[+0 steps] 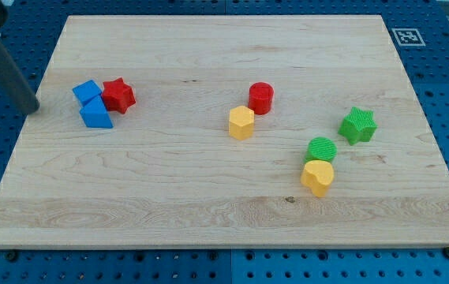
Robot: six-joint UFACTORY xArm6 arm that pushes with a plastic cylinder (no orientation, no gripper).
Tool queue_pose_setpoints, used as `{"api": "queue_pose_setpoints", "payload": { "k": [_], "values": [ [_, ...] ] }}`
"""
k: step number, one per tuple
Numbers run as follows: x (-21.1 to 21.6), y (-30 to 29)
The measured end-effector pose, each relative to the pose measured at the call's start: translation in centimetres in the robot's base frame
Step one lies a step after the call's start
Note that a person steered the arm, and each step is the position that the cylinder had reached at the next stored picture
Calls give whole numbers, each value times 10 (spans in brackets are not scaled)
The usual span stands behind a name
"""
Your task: Move blue cube along with red star towards the center
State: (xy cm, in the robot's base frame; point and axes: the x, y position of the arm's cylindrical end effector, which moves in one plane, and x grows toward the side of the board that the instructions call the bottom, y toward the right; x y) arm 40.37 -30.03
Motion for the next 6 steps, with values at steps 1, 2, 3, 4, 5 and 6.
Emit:
{"api": "queue_pose_setpoints", "payload": {
  "k": [1, 2, 3, 4, 5, 6],
  "values": [
    [-13, 19],
    [-12, 50],
    [-7, 73],
    [27, 73],
    [43, 83],
    [23, 100]
  ]
}}
